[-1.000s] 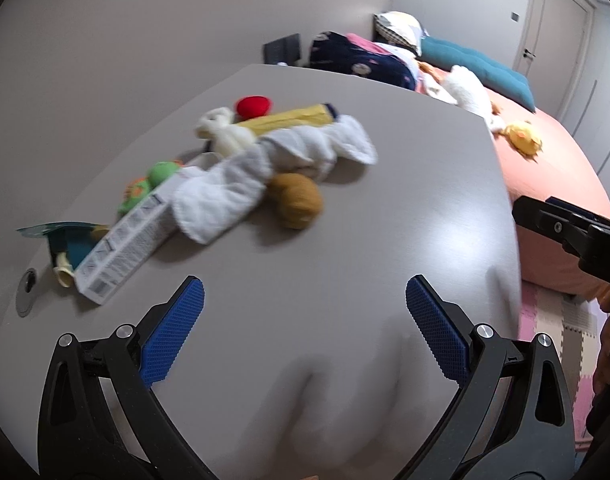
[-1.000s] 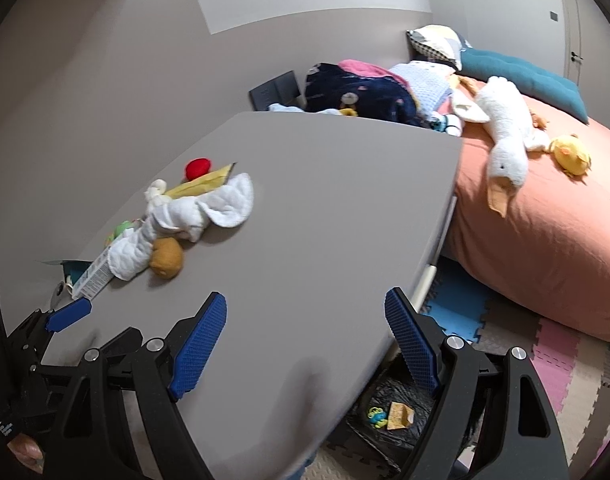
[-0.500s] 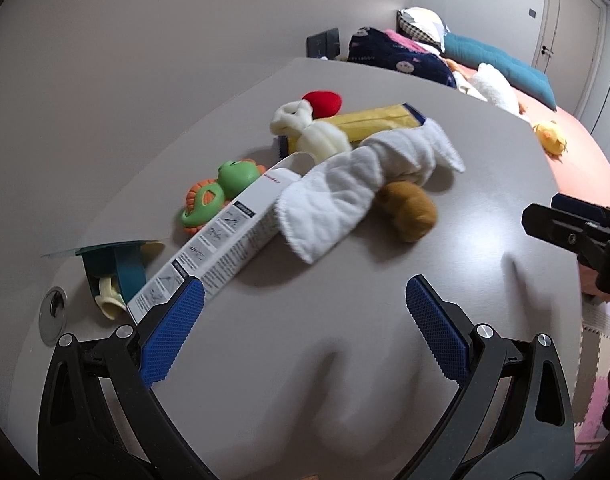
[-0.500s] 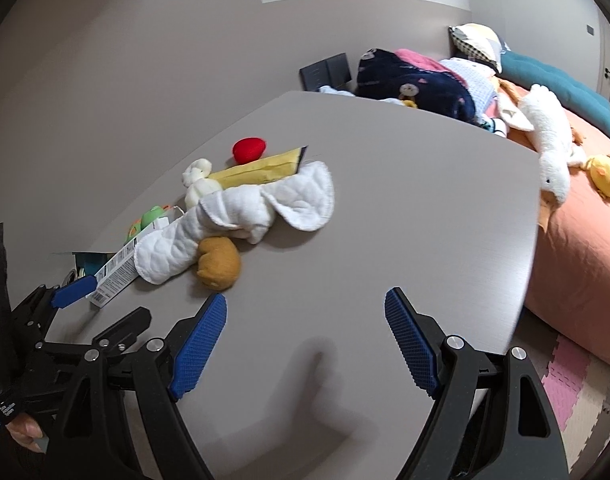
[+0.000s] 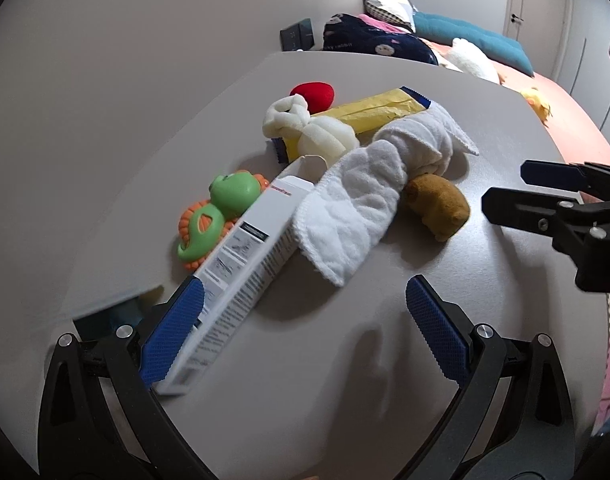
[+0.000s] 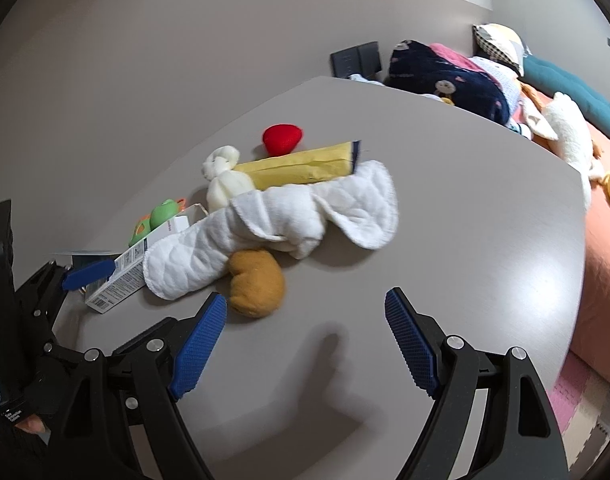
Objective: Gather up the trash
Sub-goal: 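Grasp the white box with the left tool while the right tool grasps the brown plush bear, then carry the white box and brown plush bear toward the black bin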
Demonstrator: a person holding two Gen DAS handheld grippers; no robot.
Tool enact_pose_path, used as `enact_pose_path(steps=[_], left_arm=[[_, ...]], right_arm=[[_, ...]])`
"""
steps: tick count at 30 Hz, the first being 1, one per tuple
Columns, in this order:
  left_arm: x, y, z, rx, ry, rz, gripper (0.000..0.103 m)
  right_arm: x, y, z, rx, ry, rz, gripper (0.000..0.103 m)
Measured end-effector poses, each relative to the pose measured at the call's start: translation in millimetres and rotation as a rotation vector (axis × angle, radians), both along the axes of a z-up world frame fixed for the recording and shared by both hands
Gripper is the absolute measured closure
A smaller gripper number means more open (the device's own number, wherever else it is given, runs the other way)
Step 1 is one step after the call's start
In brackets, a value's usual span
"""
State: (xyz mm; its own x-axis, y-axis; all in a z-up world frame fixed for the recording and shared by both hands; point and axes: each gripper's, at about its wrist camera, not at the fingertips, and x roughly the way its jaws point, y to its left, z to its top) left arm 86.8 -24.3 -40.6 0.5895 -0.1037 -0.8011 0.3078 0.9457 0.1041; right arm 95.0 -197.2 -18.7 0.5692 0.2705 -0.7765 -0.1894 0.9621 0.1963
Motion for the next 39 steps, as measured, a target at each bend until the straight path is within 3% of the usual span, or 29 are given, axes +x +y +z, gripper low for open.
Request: enact_pose_path(steps=[9,11,15,19,24,28,33,39], left_arm=[[16,27,-4,-0.037,0.049,0.008,0.005],[16,32,-7,-0.041,0.062,0.019,0.011],[19,42,-12,-0.061,0.087,0.039,0.029],[15,48,-10,-0.075,0.077,0.049,0.042],[9,51,-10,-0.084,0.05,0.065,0.045],[7,53,-10,-0.086,0.038,0.11,0.048],[1,48,-7,-0.097,0.037,0.129,0.074],[-7,40,-7,-0.097,0.025,0.161,0.076]], right_arm=[[15,29,-10,-0.043,0.019,0.048,0.021],[18,32,-13,-0.048,0.021,0.047,0.021],[26,37,-19,-0.059,0.033,0.053,0.037],[30,38,-24,-0.059,0.043,0.049,0.046],[32,39,-25,-0.079,0.026,0.058,0.065],[25,38,-25,-0.087,0.019,0.071,0.065],[15,29,-25,-0.036,0.034,0.071,0.065],[1,17,-17,0.004,0.025,0.075,0.065]])
